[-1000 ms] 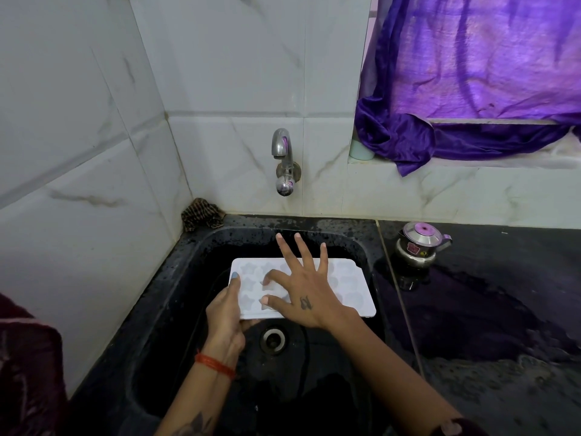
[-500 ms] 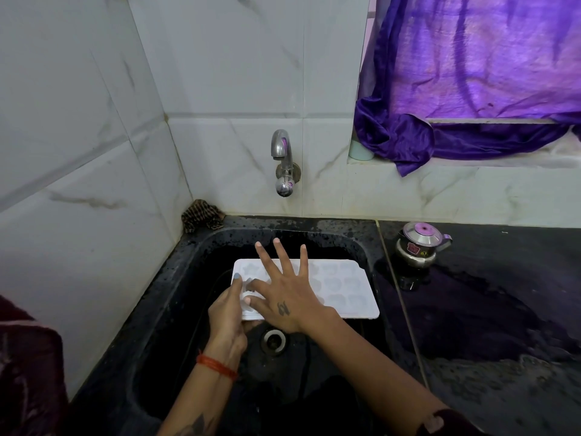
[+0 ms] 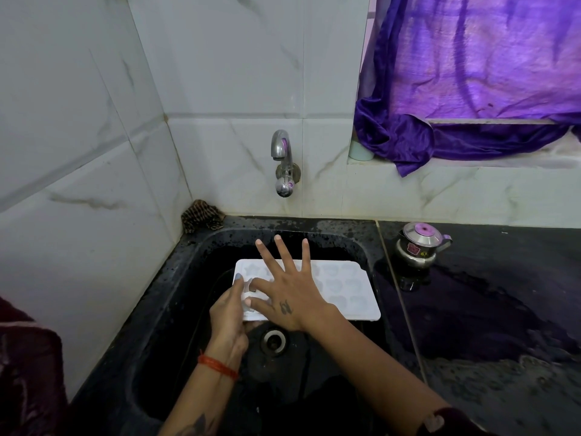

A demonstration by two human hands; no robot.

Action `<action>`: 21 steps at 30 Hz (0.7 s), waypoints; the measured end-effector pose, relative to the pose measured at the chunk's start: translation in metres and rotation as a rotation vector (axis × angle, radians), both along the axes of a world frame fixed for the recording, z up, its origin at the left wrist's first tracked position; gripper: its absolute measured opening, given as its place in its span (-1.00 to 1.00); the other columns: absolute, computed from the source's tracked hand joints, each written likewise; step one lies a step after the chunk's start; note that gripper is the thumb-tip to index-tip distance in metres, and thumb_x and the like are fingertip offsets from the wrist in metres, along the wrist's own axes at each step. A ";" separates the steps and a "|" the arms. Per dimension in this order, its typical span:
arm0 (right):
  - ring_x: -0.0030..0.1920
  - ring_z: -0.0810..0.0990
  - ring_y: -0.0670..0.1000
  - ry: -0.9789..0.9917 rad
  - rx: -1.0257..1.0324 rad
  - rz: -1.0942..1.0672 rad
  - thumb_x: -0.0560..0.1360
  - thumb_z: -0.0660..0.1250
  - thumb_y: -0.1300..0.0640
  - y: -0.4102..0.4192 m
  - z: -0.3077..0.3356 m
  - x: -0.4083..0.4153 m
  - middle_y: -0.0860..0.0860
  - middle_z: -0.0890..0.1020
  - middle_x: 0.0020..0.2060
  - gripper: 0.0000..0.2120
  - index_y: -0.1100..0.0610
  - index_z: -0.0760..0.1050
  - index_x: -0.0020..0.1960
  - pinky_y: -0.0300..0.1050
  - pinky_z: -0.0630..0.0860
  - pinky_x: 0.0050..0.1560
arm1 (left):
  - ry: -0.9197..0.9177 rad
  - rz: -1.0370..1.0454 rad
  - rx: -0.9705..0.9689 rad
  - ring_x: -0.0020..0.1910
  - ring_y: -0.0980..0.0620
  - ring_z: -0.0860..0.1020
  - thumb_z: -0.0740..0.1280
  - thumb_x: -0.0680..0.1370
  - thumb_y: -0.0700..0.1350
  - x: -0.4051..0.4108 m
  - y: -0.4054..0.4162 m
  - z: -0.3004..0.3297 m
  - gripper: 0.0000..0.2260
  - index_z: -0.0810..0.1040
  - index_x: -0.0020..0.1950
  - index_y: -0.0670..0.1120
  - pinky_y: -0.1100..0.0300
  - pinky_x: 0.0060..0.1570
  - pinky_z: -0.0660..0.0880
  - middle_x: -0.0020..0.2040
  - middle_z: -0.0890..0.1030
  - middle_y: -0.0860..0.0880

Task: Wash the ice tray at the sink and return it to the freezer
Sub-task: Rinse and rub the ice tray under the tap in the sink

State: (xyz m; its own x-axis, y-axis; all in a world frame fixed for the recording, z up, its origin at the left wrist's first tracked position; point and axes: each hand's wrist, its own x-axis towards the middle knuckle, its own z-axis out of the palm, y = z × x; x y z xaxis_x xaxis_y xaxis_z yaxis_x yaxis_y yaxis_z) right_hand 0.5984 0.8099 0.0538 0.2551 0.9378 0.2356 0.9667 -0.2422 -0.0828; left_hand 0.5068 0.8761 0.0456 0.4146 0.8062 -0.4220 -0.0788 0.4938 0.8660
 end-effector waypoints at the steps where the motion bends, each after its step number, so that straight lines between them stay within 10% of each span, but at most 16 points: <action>1: 0.48 -0.35 0.21 0.001 0.009 -0.002 0.41 -0.27 -0.35 0.000 0.000 0.000 0.03 -0.17 0.54 -0.33 -0.13 0.49 0.14 0.37 -0.50 0.27 | -0.002 -0.001 0.002 -0.47 0.06 0.62 0.33 0.54 0.02 0.000 0.000 0.000 -0.79 0.61 -0.10 -0.11 0.20 -0.49 0.54 -0.26 0.66 -0.10; 9: 0.46 -0.43 0.15 0.144 -0.085 -0.024 0.38 -0.33 -0.37 0.001 -0.001 -0.001 -0.03 -0.33 0.50 -0.29 -0.23 0.34 0.32 0.36 -0.50 0.27 | -0.025 0.012 0.006 -0.49 0.09 0.61 0.32 0.55 -0.01 0.001 -0.001 0.001 -0.80 0.61 -0.14 -0.12 0.15 -0.31 0.55 -0.44 0.66 -0.01; 14: 0.46 -0.45 0.16 0.223 -0.161 -0.042 0.57 -0.02 -0.26 -0.002 0.004 0.001 -0.02 -0.35 0.50 -0.62 -0.21 0.38 0.29 0.36 -0.49 0.29 | -0.031 0.020 -0.007 -0.46 0.06 0.63 0.33 0.54 -0.01 0.001 0.001 -0.003 -0.81 0.62 -0.13 -0.12 0.13 -0.36 0.58 -0.38 0.67 -0.04; 21: 0.45 -0.45 0.16 0.151 -0.074 -0.010 0.31 -0.32 -0.41 0.001 -0.002 0.002 -0.01 -0.31 0.51 -0.25 -0.20 0.43 0.21 0.34 -0.56 0.24 | -0.036 0.024 -0.021 -0.46 0.05 0.63 0.34 0.54 -0.03 0.000 0.000 -0.004 -0.82 0.62 -0.13 -0.12 0.18 -0.38 0.56 -0.32 0.67 -0.08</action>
State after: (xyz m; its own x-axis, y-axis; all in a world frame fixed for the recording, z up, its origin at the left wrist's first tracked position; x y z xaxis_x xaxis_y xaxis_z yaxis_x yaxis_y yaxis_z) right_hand 0.6003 0.8108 0.0523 0.2920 0.9483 0.1242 0.9421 -0.2627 -0.2085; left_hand 0.5073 0.8765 0.0417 0.4105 0.8070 -0.4246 -0.1215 0.5099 0.8516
